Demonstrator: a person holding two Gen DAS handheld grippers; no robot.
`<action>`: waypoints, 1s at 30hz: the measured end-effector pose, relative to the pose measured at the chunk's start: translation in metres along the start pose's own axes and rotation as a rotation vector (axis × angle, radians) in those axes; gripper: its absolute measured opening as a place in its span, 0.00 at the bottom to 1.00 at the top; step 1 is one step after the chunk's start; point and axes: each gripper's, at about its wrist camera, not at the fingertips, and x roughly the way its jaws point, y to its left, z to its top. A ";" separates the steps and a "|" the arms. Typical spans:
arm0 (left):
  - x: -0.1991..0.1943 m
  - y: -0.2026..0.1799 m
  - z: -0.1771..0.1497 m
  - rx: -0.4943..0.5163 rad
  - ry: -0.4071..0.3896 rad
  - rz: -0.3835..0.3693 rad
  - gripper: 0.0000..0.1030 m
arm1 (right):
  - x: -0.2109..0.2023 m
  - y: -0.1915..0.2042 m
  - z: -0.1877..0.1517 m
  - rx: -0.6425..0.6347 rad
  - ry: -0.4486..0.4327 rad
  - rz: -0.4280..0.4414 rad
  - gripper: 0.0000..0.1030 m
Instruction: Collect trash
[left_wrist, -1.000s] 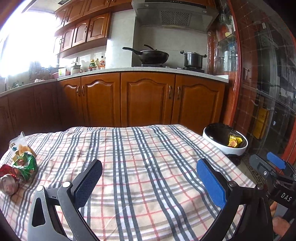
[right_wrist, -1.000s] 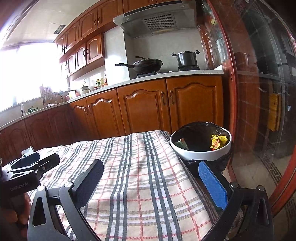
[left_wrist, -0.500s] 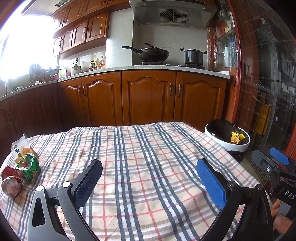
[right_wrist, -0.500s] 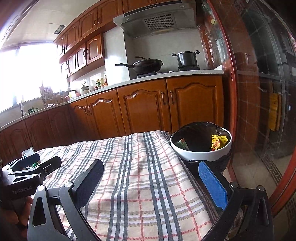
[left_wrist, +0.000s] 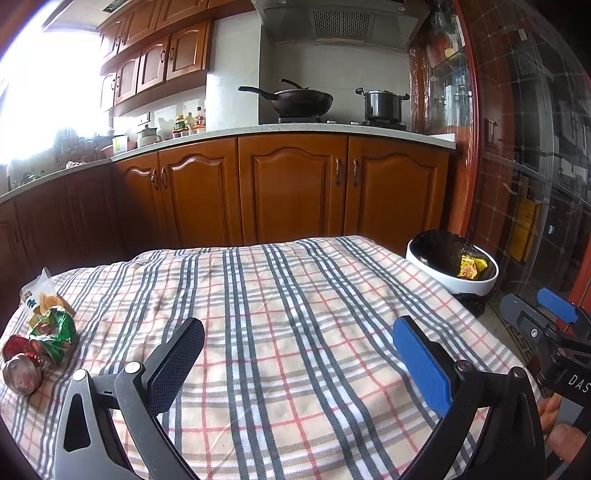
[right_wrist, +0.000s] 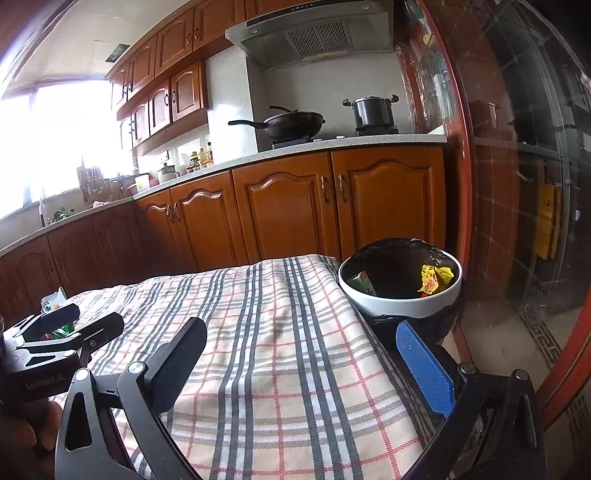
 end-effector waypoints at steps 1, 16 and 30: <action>0.000 0.000 0.000 0.000 0.002 0.001 0.99 | 0.000 0.000 0.000 0.000 0.002 0.000 1.00; 0.004 0.000 0.001 0.013 0.009 0.004 0.99 | 0.002 0.001 0.000 0.004 0.003 0.003 1.00; 0.003 0.002 0.001 0.019 0.003 0.004 0.99 | 0.003 0.000 -0.001 0.006 0.005 0.002 1.00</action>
